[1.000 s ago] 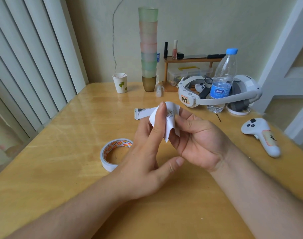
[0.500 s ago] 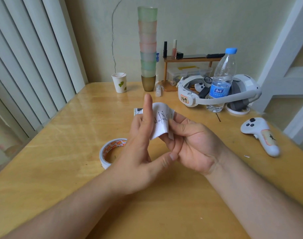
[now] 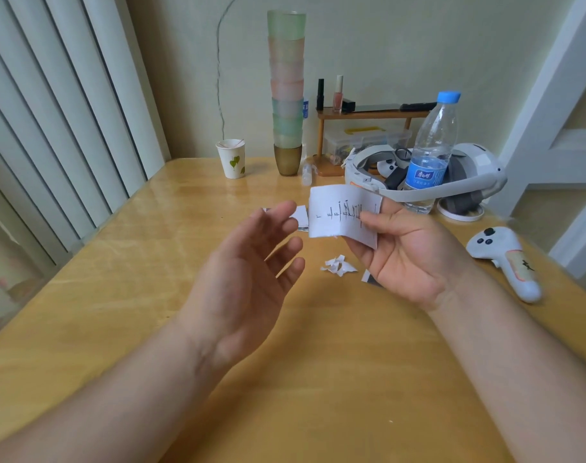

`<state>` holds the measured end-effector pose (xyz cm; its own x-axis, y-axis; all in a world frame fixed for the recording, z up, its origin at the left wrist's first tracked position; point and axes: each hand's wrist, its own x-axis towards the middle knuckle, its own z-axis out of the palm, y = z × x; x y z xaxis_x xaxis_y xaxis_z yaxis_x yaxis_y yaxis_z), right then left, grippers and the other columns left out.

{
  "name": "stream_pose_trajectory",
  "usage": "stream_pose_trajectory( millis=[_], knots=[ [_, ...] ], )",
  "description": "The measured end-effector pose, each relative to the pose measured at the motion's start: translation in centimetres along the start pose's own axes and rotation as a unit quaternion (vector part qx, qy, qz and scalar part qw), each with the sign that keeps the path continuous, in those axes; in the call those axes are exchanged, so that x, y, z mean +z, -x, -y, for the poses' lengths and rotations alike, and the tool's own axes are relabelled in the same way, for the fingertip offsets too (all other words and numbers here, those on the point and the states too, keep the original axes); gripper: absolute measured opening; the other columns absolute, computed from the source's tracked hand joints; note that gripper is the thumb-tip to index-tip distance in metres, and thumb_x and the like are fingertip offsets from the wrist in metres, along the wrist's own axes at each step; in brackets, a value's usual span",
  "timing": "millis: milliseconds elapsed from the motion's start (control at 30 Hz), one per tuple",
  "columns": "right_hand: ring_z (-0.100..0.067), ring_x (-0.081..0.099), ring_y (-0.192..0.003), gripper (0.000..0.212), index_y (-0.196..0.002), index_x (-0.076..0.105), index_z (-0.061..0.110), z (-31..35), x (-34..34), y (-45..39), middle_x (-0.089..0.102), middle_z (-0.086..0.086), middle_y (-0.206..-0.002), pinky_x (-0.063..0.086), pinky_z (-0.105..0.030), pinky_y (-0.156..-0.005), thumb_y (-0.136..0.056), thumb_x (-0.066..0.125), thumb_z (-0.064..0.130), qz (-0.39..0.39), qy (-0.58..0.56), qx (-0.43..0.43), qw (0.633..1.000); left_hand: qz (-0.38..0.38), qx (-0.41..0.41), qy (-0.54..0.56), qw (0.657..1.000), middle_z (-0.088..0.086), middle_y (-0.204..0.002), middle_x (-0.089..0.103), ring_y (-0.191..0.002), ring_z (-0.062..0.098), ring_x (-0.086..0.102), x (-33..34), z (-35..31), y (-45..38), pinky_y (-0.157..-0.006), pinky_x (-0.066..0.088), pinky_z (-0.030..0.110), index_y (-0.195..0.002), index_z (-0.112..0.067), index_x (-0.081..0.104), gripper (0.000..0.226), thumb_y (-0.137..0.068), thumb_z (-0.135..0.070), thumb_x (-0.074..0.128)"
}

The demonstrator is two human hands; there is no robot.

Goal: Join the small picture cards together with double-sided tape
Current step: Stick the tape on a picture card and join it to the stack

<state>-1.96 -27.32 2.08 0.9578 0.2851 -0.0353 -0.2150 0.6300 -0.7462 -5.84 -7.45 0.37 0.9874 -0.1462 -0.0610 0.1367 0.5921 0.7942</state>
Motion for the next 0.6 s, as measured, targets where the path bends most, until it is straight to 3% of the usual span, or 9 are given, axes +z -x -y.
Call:
stream_pose_trajectory(
  millis=[267,400,500,600],
  knots=[
    [-0.023,0.074,-0.099,0.051,-0.13,0.065,0.006,-0.4,0.2,0.2,0.074,-0.016,-0.119,0.064,-0.029,-0.078,-0.08,0.059,0.001,0.027,0.037,0.018,0.999,-0.042,0.021,-0.003,0.999,-0.005,-0.078,0.063,-0.068,0.007,0.056,0.4,0.1,-0.2,-0.07,0.051,0.022,-0.077,-0.022,0.077,0.011,-0.083,-0.031,0.076],
    [-0.025,0.074,-0.097,0.047,-0.124,0.066,0.007,-0.7,0.2,0.4,0.075,-0.017,-0.115,0.062,-0.031,-0.077,-0.078,0.06,0.001,0.038,0.068,0.022,0.997,-0.063,0.025,0.011,0.998,-0.002,-0.079,0.062,-0.068,0.009,0.057,0.1,0.3,-0.5,-0.074,0.052,0.025,-0.081,-0.021,0.065,0.023,-0.075,-0.038,0.079],
    [-0.028,0.072,-0.1,0.049,-0.128,0.065,0.005,-0.9,-0.1,0.2,0.073,-0.019,-0.118,0.061,-0.035,-0.075,-0.079,0.065,0.002,0.043,0.126,0.017,0.991,-0.028,0.015,-0.011,0.999,0.001,-0.087,0.071,-0.073,0.01,0.065,-0.1,0.2,-0.4,-0.071,0.056,0.023,-0.08,-0.022,0.072,0.023,-0.078,-0.045,0.073],
    [-0.03,0.07,-0.098,0.048,-0.126,0.066,0.006,-1.0,-0.4,0.0,0.074,-0.019,-0.114,0.052,-0.039,-0.076,-0.079,0.073,-0.001,0.026,0.216,-0.003,0.976,0.021,-0.011,-0.049,0.999,0.006,-0.106,0.077,-0.082,0.012,0.072,-0.3,0.3,-0.3,-0.071,0.058,0.022,-0.107,-0.019,0.073,0.031,-0.086,-0.041,0.069]
  ],
)
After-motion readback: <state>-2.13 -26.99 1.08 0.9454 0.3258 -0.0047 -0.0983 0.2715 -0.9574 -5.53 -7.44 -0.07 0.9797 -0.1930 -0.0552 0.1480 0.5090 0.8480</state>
